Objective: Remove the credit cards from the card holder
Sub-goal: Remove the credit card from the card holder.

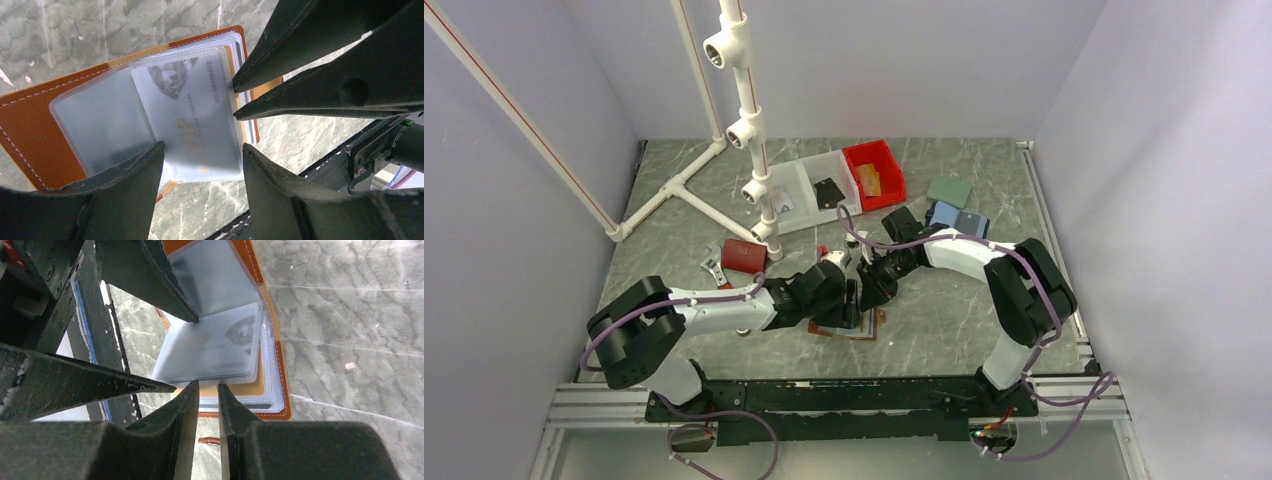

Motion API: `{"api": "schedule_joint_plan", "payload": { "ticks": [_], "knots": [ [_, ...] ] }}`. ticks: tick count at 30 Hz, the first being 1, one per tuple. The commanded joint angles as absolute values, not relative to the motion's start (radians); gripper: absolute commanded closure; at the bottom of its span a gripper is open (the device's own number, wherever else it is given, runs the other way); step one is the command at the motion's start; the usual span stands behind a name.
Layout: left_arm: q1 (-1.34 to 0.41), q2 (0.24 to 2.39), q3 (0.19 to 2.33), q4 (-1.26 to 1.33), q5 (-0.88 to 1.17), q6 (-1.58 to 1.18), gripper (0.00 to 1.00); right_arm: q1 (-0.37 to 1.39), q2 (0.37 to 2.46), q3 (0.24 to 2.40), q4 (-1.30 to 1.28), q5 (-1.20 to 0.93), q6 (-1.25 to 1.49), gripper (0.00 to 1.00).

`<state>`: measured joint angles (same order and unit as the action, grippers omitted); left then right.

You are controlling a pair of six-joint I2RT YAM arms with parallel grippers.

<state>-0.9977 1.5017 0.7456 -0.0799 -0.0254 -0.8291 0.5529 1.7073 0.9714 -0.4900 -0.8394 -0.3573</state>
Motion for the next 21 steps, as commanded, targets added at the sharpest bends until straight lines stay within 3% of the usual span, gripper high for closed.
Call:
{"api": "schedule_joint_plan", "payload": {
  "ticks": [1, 7, 21],
  "knots": [
    [-0.994, 1.511, 0.777, -0.107, -0.061, -0.830, 0.38, 0.564, 1.716, 1.009, -0.504, -0.880, -0.380, 0.77],
    [-0.994, 1.507, 0.767, -0.104, -0.069, -0.834, 0.52, 0.566, 1.716, 1.011, -0.503, -0.870, -0.381, 0.77],
    [-0.978, 1.445, 0.719, -0.065, -0.041, -0.848, 0.55, 0.566, 1.720, 1.010, -0.493, -0.798, -0.368, 0.75]
  ]
}}
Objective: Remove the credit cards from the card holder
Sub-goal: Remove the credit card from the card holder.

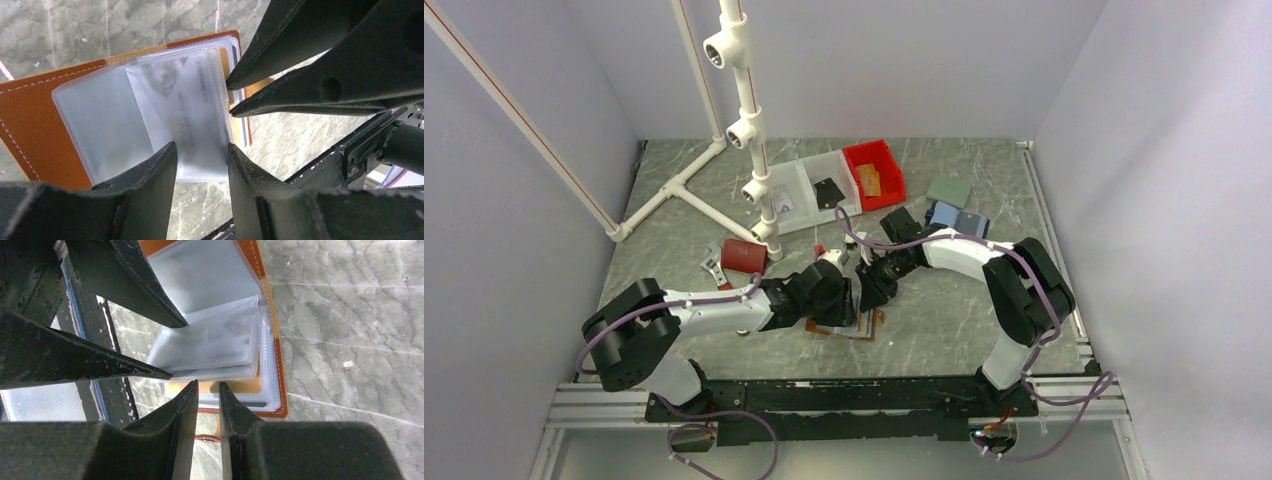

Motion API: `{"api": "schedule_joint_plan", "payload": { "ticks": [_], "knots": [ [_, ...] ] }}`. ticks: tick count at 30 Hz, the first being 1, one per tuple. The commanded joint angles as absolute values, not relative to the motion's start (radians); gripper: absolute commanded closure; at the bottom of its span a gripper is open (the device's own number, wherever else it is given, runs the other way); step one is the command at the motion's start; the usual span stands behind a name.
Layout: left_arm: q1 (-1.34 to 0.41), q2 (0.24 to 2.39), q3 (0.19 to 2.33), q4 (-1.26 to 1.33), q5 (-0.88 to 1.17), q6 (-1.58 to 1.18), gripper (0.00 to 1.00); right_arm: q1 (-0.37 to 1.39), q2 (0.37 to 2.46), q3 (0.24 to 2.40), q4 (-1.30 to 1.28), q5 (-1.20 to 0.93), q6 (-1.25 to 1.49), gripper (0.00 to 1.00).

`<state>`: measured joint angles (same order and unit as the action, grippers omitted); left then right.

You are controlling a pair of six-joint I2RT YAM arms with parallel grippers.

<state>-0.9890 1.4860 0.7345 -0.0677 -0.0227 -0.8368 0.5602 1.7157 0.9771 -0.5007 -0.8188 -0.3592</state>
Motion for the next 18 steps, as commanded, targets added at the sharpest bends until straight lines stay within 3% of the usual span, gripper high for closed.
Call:
{"api": "schedule_joint_plan", "payload": {
  "ticks": [1, 18],
  "knots": [
    [-0.978, 1.440, 0.719, -0.068, -0.042, -0.848, 0.55, 0.566, 1.721, 1.011, -0.494, -0.796, -0.369, 0.75],
    [-0.977, 1.393, 0.709, -0.115, -0.068, -0.848, 0.56, 0.564, 1.709, 1.028, -0.528, -0.857, -0.403, 0.67]
  ]
}}
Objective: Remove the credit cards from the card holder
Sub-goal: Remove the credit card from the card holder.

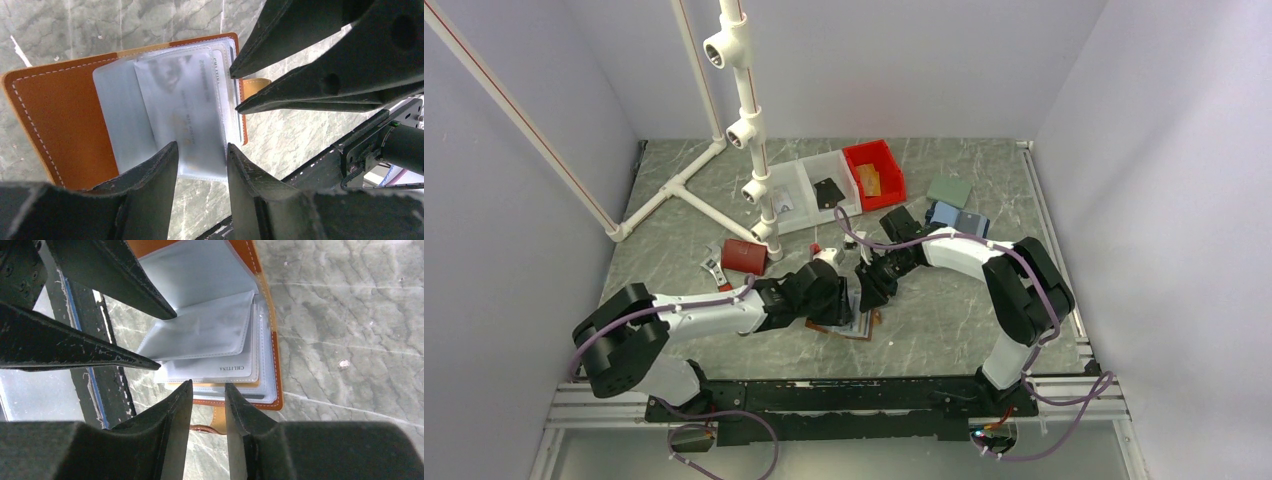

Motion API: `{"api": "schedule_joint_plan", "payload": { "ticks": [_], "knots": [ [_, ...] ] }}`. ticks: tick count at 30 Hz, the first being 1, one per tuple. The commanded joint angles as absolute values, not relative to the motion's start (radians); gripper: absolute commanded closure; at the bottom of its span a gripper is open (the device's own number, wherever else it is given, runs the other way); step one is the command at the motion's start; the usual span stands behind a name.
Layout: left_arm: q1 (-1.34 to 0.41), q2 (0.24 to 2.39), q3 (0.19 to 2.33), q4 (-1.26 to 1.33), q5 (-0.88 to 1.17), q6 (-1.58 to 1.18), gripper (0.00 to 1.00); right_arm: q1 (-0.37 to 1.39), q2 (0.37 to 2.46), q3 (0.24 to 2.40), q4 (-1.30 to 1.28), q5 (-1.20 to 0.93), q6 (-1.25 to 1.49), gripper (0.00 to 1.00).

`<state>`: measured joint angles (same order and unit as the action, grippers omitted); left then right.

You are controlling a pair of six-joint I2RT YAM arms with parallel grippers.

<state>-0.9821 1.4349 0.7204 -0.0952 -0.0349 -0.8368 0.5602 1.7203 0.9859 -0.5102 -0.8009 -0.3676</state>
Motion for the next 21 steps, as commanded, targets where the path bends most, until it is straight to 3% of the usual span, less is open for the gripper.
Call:
{"api": "schedule_joint_plan", "payload": {
  "ticks": [1, 21],
  "knots": [
    [-0.977, 1.390, 0.708, -0.116, -0.070, -0.849, 0.56, 0.564, 1.704, 1.029, -0.530, -0.862, -0.403, 0.67],
    [-0.977, 1.387, 0.701, -0.098, -0.059, -0.854, 0.57, 0.540, 1.643, 1.035, -0.519, -0.842, -0.386, 0.71]
  ]
}}
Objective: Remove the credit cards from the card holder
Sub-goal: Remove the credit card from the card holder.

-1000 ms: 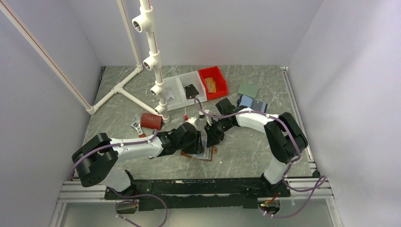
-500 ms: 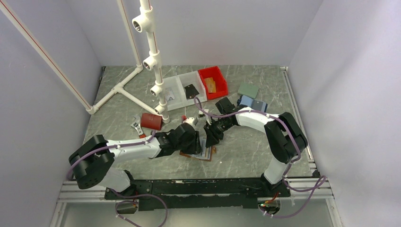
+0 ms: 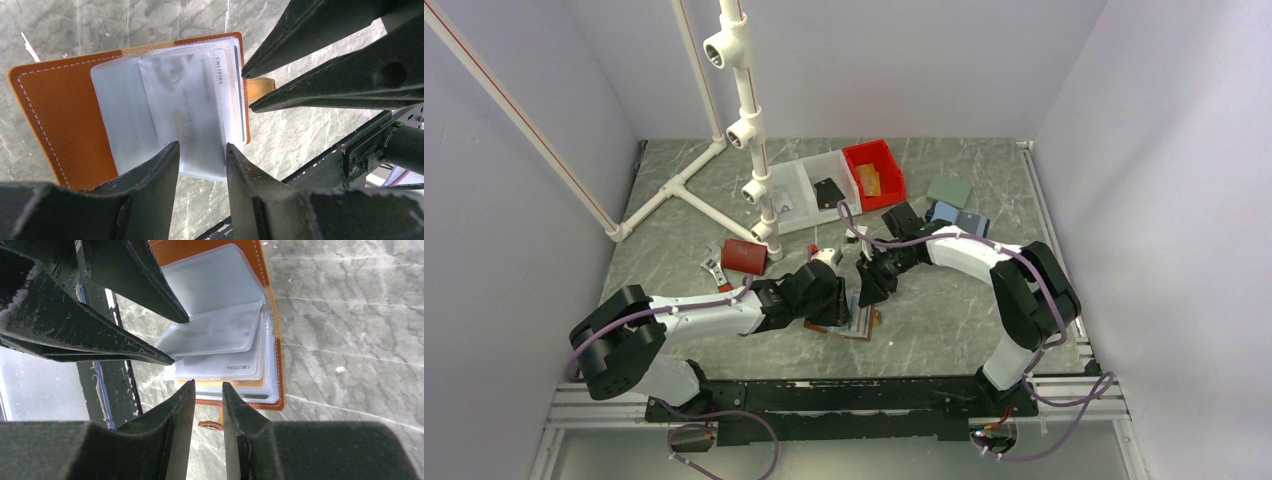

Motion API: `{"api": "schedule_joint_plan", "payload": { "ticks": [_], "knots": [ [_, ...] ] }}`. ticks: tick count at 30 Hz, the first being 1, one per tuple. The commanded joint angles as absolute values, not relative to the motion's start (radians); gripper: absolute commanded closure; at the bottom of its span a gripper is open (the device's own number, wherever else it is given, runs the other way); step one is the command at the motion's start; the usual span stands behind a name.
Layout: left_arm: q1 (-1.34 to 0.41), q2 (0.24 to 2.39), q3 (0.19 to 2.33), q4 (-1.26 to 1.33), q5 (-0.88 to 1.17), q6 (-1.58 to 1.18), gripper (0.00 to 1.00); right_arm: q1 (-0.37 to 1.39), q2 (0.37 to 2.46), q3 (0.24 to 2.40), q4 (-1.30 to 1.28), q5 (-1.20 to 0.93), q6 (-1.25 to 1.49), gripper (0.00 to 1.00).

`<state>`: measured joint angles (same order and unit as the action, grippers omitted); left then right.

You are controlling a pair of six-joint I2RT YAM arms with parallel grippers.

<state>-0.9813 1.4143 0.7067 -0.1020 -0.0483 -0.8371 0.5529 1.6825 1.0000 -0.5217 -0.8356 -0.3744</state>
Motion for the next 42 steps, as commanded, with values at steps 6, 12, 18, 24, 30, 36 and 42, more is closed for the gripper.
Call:
{"api": "schedule_joint_plan", "payload": {
  "ticks": [6, 12, 18, 24, 30, 36, 42],
  "knots": [
    [-0.977, 1.393, 0.701, -0.087, -0.051, -0.856, 0.57, 0.558, 1.656, 1.031, -0.495, -0.862, -0.357, 0.77],
    [-0.977, 1.392, 0.701, -0.081, -0.042, -0.857, 0.57, 0.585, 1.662, 1.023, -0.441, -0.808, -0.296, 0.87],
    [-0.977, 1.390, 0.698, -0.070, -0.034, -0.862, 0.56, 0.610, 1.683, 1.012, -0.398, -0.751, -0.241, 0.91],
    [-0.977, 1.360, 0.688, -0.070, -0.044, -0.862, 0.37, 0.627, 1.716, 1.011, -0.350, -0.732, -0.155, 1.00],
    [-0.977, 1.277, 0.658, -0.087, -0.084, -0.854, 0.32, 0.627, 1.727, 1.006, -0.315, -0.784, -0.088, 1.00],
    [-0.977, 1.274, 0.676, -0.142, -0.123, -0.842, 0.40, 0.627, 1.752, 1.009, -0.292, -0.860, -0.047, 1.00],
    [-0.977, 1.331, 0.717, -0.167, -0.138, -0.836, 0.49, 0.627, 1.777, 1.016, -0.292, -0.898, -0.029, 1.00]
  ]
}}
